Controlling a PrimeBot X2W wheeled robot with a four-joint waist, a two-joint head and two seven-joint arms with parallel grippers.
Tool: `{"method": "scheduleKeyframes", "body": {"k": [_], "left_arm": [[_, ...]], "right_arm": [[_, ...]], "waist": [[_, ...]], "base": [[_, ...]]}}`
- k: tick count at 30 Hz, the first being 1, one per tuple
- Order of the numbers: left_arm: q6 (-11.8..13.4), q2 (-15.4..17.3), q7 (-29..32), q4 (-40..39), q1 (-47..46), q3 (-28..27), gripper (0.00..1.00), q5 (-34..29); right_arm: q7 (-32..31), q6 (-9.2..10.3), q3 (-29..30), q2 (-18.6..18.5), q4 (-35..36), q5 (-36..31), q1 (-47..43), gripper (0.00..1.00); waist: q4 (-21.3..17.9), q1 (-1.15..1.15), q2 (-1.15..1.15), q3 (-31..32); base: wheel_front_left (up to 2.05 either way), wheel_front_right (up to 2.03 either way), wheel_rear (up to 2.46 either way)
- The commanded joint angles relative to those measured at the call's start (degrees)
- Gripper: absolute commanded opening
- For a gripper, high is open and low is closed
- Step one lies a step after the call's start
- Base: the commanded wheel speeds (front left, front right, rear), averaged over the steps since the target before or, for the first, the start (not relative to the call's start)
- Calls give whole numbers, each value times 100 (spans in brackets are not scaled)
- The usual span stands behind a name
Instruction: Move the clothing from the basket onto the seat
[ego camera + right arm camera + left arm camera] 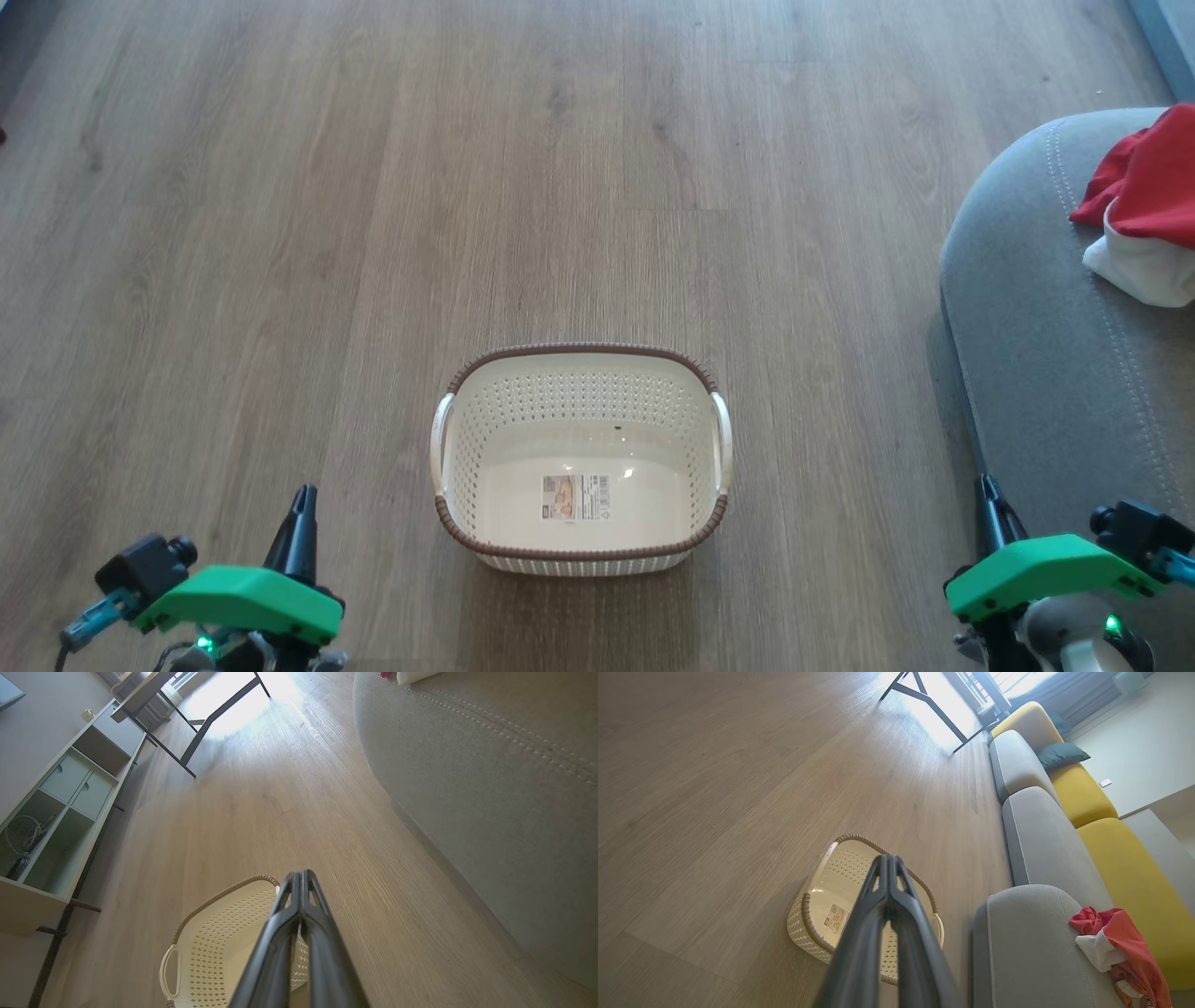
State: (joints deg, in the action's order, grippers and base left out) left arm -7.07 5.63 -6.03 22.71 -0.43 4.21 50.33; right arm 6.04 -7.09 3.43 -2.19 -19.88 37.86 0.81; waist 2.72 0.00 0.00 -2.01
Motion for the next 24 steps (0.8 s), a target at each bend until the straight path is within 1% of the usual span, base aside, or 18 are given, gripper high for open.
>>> {"method": "scheduleKeyframes", "body": {"k": [1,24], "left_arm": [[-16,21,31,-220,-326,-183,0,152],[-24,-67,396,-412,-401,-450,0,1354]], "right_arm": [[-38,-16,-9,-32,215,202,272,0],[-400,-23,86,-43,325,1762,351,0]], "waist": [[-6,0,0,4],[-85,0,0,58]], "base": [[0,0,0],[0,0,0]]}}
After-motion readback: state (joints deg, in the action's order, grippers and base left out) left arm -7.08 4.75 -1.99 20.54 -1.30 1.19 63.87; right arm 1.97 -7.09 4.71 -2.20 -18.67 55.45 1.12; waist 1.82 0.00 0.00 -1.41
